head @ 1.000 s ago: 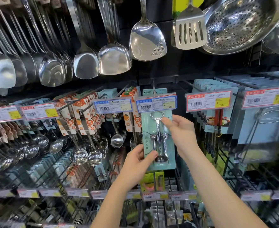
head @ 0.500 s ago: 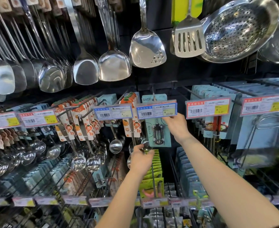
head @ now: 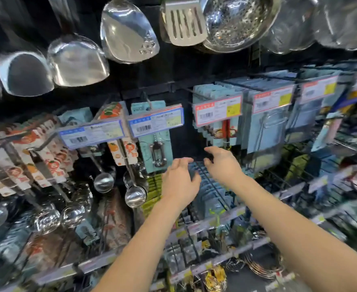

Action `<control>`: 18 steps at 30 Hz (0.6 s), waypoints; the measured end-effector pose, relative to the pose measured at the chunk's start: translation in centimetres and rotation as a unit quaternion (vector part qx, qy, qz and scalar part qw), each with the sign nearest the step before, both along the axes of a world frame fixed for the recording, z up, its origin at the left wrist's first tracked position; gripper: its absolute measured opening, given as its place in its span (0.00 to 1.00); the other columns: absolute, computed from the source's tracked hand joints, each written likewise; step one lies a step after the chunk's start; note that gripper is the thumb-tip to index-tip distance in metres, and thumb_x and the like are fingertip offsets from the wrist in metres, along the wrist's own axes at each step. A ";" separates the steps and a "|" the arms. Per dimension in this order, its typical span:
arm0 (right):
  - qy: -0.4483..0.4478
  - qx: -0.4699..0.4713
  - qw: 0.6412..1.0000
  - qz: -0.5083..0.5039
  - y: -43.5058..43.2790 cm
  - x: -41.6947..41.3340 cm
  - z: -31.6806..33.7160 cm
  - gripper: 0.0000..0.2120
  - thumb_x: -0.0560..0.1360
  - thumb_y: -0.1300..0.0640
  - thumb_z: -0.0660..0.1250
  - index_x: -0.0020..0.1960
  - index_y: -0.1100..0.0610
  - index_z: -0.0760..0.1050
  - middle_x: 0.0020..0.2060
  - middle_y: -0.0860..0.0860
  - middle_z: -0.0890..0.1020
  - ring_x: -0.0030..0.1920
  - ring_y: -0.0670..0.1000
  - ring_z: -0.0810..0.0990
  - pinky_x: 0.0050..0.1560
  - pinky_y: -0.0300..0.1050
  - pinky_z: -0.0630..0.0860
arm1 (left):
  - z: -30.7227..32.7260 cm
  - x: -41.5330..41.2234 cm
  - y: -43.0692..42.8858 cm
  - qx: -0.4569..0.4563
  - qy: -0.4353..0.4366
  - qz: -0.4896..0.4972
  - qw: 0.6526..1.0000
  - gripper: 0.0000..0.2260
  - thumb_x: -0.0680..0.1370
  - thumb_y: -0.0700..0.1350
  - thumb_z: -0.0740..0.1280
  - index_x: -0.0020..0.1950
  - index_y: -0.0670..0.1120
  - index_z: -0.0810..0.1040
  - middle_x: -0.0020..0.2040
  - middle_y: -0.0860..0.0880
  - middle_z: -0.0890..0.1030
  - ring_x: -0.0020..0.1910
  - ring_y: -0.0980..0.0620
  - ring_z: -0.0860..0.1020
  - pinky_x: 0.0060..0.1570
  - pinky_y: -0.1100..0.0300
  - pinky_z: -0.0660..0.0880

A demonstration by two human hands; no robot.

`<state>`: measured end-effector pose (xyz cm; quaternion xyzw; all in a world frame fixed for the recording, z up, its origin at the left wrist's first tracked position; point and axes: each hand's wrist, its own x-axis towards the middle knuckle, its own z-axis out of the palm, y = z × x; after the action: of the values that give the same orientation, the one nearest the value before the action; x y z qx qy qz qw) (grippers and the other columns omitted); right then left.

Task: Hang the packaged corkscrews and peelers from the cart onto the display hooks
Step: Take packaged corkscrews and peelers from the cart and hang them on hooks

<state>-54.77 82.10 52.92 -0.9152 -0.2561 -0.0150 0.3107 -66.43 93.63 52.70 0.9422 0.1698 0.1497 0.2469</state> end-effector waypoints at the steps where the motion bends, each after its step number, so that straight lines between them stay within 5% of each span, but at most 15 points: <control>1: -0.002 -0.014 1.000 -0.020 -2.2 0.0 -0.4 0.22 0.82 0.55 0.65 0.76 0.54 0.74 0.68 0.55 0.82 0.66 0.59 0.81 0.63 0.53 0.79 | -0.1 0.9 -1.1 0.013 0.007 -0.026 1.000 0.21 0.83 0.52 0.64 0.76 0.51 0.72 0.74 0.47 0.74 0.70 0.43 0.77 0.70 0.46 0.73; 9: 0.023 0.007 0.982 -0.189 -20.1 1.3 -2.9 0.18 0.82 0.58 0.65 0.70 0.57 0.80 0.64 0.56 0.85 0.65 0.59 0.83 0.66 0.54 0.78 | -1.3 7.9 -14.9 0.020 0.019 -0.208 0.978 0.19 0.85 0.51 0.63 0.75 0.52 0.72 0.71 0.47 0.76 0.63 0.43 0.80 0.64 0.45 0.76; 13: 0.057 0.016 0.962 -0.266 -29.7 3.0 -3.9 0.19 0.81 0.57 0.66 0.71 0.55 0.79 0.65 0.54 0.85 0.65 0.57 0.83 0.64 0.51 0.79 | -1.6 11.3 -23.5 0.021 0.023 -0.282 0.959 0.21 0.84 0.52 0.64 0.77 0.51 0.72 0.75 0.48 0.74 0.70 0.43 0.77 0.69 0.46 0.73; 18: 0.081 -0.008 0.933 -0.349 -42.0 4.6 -4.2 0.21 0.78 0.58 0.66 0.71 0.51 0.80 0.61 0.58 0.86 0.63 0.61 0.83 0.59 0.52 0.78 | -2.2 16.2 -34.7 0.042 0.039 -0.350 0.935 0.19 0.84 0.51 0.65 0.75 0.50 0.73 0.71 0.47 0.77 0.67 0.42 0.79 0.64 0.48 0.75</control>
<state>-50.12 40.07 48.71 -0.9476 0.1056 -0.0466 0.2977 -50.20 58.98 50.48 0.9568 -0.1672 0.0238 0.2366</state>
